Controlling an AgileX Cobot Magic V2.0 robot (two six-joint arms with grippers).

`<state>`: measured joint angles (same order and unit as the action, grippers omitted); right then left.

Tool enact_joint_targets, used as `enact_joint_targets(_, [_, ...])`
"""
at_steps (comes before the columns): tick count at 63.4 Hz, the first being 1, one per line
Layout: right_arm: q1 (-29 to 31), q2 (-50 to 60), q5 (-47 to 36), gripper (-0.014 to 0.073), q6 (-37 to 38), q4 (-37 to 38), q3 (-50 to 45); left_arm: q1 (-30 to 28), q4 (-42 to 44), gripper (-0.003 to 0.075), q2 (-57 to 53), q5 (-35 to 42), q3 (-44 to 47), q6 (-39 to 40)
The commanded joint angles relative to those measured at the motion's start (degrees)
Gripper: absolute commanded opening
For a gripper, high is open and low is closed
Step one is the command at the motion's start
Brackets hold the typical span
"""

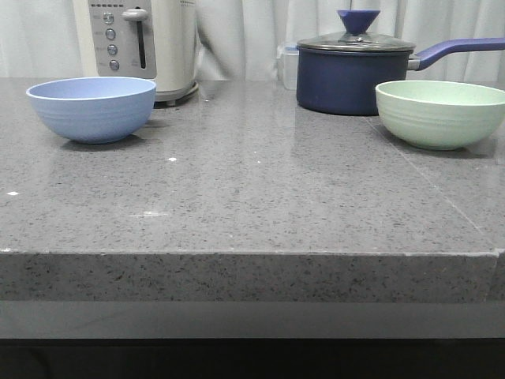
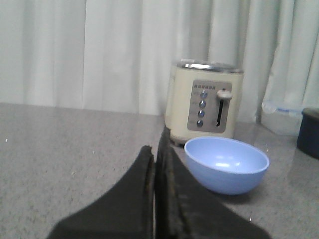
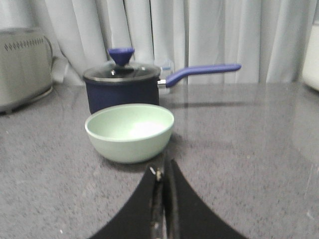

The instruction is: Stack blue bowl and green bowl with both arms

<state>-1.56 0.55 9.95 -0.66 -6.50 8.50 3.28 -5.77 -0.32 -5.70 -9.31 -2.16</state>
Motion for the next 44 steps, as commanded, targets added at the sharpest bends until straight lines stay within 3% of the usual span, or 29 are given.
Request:
enact_joint_targets(1, [0.22,-1.06,0.76,-0.0056,-0.35,0.92,6.52,-0.09,-0.53,-0.002,1.56,-0.55,-7.88,0.48])
enact_joint_targets(26, [0.22,-19.97,18.04,-0.0056,-0.35,1.22,28.7,-0.09,-0.32,-0.002,22.56,-25.96,-35.49,0.48])
enact_joint_targets(44, [0.22,-32.5,19.45,-0.0056,-0.35,1.41,31.77,-0.09,-0.32,-0.002,31.91,-27.81,-37.28,0.48])
